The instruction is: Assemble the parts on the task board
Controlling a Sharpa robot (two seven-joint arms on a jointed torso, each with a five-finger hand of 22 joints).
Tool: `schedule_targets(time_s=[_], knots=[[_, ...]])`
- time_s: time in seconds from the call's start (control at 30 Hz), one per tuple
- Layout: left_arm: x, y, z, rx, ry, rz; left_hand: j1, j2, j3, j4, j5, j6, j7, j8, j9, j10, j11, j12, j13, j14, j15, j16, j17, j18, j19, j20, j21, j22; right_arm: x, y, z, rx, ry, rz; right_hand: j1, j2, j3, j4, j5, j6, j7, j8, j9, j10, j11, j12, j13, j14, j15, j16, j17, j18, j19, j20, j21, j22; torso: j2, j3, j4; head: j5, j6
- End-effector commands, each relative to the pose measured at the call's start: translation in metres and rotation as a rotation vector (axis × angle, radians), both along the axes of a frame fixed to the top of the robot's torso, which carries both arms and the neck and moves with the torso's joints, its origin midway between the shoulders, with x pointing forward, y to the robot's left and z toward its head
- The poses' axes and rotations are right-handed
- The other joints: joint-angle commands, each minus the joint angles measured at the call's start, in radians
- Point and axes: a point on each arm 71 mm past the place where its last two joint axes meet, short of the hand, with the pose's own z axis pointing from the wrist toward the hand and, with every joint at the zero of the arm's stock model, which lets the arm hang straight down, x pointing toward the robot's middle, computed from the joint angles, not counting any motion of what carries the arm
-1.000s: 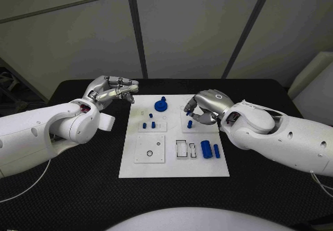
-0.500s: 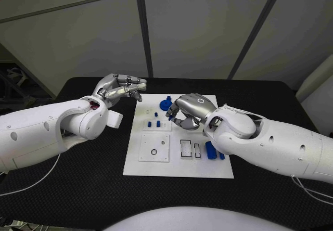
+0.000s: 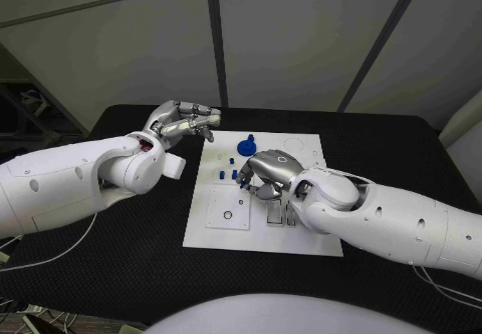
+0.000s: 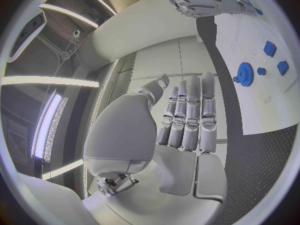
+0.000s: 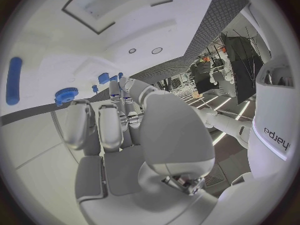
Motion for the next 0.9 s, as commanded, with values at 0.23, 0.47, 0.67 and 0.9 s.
schedule_targets(time_s=[0.23, 0.47, 0.67, 0.9], knots=[[0.001, -0.002, 0.001, -0.012, -0.008, -0.01, 0.002, 0.011, -0.004, -0.004, 0.003, 0.0, 0.007, -0.007, -0.001, -0.003, 0.001, -0.005, 0.001, -0.008, 0.001, -0.004, -0.001, -0.011, 0.007, 0.003, -0.004, -0.001, -0.006, 0.003, -0.01, -0.036, 0.037, 0.034, -0.015, 0.0, -0.003, 0.004, -0.004, 0.003, 0.001, 0.002, 0.001, 0.0, -0.001, -0.004, 0.001, 0.038, -0.007, 0.006, 0.0, -0.01, 0.007, 0.003, 0.008, 0.007, -0.001, 0.0008, -0.0016, 0.012, -0.01], [0.001, -0.001, 0.001, -0.012, -0.007, -0.01, 0.002, 0.011, -0.004, -0.004, 0.003, 0.0, 0.007, -0.007, -0.001, -0.003, 0.001, -0.005, 0.001, -0.008, 0.001, -0.004, -0.001, -0.011, 0.007, 0.003, -0.004, -0.001, -0.01, 0.002, -0.017, -0.047, 0.051, 0.039, -0.015, 0.0, -0.003, 0.004, -0.005, 0.003, 0.001, 0.002, 0.001, 0.0, -0.001, -0.004, 0.001, 0.038, -0.007, 0.006, 0.0, -0.01, 0.006, 0.003, 0.007, 0.007, -0.001, 0.0006, -0.0021, 0.016, -0.015], [0.001, -0.001, 0.001, -0.012, -0.007, -0.01, 0.002, 0.011, -0.004, -0.004, 0.003, 0.0, 0.007, -0.007, -0.001, -0.003, 0.001, -0.005, 0.001, -0.008, 0.001, -0.004, -0.001, -0.011, 0.007, 0.003, -0.004, -0.001, -0.011, 0.003, -0.018, -0.049, 0.055, 0.041, -0.015, 0.0, -0.003, 0.004, -0.005, 0.003, 0.001, 0.002, 0.001, 0.0, -0.001, -0.004, 0.001, 0.038, -0.007, 0.006, 0.0, -0.01, 0.006, 0.003, 0.007, 0.007, 0.0, 0.0003, -0.0015, 0.016, -0.016], [0.001, -0.001, 0.001, -0.012, -0.007, -0.01, 0.003, 0.012, -0.004, -0.004, 0.003, 0.0, 0.007, -0.006, -0.001, -0.002, 0.0, -0.004, 0.002, -0.008, 0.001, -0.005, -0.001, -0.011, 0.007, 0.003, -0.005, -0.002, -0.013, 0.003, -0.018, -0.052, 0.059, 0.046, -0.017, 0.001, -0.004, 0.005, -0.005, 0.003, 0.001, 0.002, 0.001, 0.0, -0.001, -0.005, 0.001, 0.038, -0.007, 0.008, 0.001, -0.011, 0.007, 0.003, 0.008, 0.008, 0.0, 0.0004, -0.0016, 0.016, -0.018]])
